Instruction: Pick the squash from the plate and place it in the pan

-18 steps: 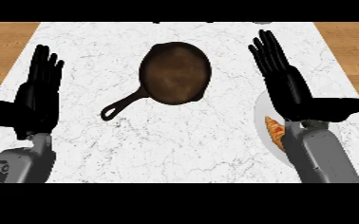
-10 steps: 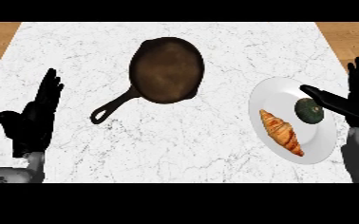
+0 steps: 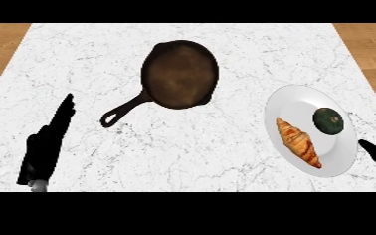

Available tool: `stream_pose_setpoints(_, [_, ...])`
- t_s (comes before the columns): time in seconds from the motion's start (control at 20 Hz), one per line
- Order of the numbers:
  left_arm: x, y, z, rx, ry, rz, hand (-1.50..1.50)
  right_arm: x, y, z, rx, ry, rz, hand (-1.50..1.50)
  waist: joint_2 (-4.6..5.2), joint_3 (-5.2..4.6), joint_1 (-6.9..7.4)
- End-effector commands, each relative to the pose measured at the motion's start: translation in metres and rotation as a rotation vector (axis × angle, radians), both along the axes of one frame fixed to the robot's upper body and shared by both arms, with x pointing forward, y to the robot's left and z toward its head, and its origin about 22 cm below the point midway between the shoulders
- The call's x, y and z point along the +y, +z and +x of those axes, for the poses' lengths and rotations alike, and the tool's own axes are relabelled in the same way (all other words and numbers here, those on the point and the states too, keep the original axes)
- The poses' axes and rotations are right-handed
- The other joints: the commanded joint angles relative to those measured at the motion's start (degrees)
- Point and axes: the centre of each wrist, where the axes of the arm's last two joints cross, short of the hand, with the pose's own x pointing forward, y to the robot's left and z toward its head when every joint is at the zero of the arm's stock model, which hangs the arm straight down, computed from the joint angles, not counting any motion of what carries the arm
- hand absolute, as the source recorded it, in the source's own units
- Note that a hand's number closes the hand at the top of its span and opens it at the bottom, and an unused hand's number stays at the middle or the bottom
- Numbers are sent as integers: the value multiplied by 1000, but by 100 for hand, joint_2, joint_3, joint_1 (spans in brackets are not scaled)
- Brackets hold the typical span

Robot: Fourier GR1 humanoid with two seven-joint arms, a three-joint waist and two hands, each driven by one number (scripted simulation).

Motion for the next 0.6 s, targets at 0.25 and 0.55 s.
stream_pose_setpoints(0.25, [-14, 4, 0, 7, -62, 17, 0, -4, 80, -6, 372, 168, 10, -150, -5, 5, 261])
stream_pose_setpoints(0.55, [-27, -1, -3, 22, -94, 4, 0, 4, 154, 39, 439, 291, 76, -150, 11, 29, 379])
